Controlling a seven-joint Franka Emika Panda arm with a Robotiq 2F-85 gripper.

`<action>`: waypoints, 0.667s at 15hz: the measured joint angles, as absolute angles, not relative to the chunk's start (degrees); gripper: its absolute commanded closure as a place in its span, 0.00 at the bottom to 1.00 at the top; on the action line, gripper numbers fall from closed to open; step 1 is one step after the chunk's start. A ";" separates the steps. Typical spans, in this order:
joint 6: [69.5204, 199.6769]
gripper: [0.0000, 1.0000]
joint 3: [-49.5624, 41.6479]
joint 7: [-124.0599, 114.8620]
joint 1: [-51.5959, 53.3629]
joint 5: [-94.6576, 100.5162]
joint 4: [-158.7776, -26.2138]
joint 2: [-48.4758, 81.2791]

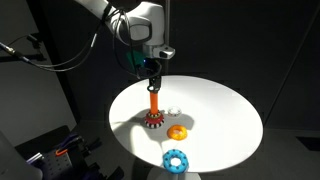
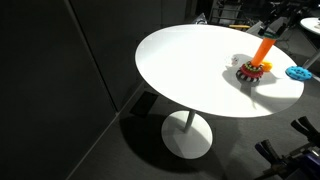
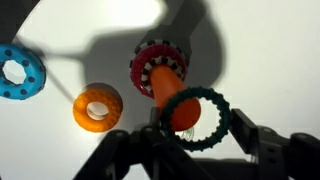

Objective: Put the green ring on the orange stand

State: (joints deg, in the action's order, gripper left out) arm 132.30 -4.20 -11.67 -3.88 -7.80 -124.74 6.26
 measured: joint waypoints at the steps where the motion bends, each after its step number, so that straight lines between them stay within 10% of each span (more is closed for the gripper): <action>1: 132.23 0.55 -4.20 -12.04 -3.86 -7.41 -124.69 6.26; 10: 131.89 0.55 -4.24 -14.02 -3.86 -4.60 -124.52 6.22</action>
State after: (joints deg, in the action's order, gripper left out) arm 131.89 -4.24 -14.02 -3.86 -4.60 -124.52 6.22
